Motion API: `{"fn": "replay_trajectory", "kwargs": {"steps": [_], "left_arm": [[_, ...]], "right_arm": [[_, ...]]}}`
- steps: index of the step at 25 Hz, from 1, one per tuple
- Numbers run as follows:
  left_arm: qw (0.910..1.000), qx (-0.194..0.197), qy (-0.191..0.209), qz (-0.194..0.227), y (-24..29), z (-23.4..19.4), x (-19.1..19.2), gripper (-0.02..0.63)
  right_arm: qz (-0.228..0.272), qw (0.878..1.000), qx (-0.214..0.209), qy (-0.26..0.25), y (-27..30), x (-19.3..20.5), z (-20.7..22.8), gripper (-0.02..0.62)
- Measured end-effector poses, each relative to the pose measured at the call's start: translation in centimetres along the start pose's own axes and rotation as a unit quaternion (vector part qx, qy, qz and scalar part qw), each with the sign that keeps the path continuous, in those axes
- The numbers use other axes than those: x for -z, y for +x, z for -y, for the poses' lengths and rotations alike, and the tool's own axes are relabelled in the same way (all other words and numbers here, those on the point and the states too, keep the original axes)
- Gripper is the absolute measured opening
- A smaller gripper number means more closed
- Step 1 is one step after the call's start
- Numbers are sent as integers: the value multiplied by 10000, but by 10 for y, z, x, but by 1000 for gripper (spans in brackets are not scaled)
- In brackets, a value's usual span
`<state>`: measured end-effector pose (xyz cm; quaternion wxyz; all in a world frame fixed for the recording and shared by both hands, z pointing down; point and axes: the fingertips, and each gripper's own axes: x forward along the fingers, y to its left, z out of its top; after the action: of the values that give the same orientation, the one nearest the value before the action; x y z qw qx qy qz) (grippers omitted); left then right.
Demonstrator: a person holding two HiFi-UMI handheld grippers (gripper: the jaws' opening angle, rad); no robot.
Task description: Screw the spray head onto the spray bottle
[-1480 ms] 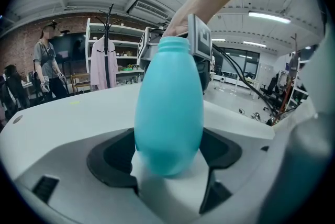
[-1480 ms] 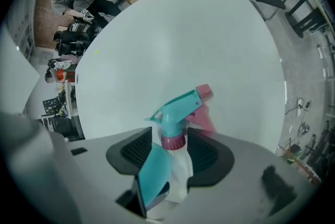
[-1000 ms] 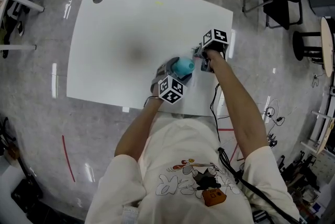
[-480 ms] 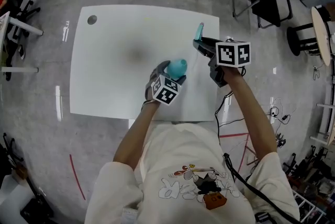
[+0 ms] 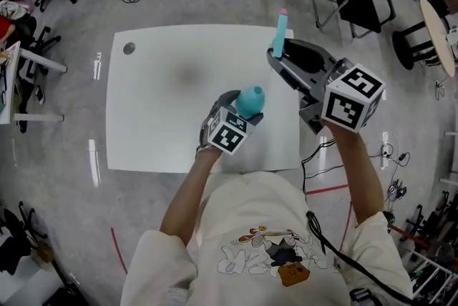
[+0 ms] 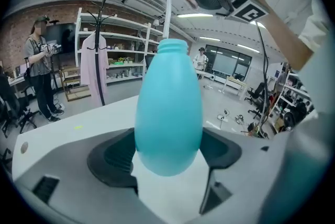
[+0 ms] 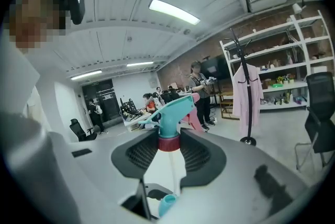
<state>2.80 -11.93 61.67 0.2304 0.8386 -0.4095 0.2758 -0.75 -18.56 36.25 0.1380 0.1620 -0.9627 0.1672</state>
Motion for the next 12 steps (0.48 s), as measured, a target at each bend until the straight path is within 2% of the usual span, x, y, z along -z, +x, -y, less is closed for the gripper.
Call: {"fn": "replay_trajectory", "kwargs": {"steps": [5, 9, 12], "left_arm": [[10000, 45, 58, 5, -1, 1, -11, 382], [9993, 316, -102, 154, -6, 19, -32, 382], [9990, 385, -73, 234, -18, 26, -52, 382]], "right_arm": [[7, 10000, -50, -45, -4, -2, -7, 130], [-167, 9998, -107, -88, -17, 14, -7, 130], [-155, 9995, -242, -154, -21, 21, -8, 130]]}}
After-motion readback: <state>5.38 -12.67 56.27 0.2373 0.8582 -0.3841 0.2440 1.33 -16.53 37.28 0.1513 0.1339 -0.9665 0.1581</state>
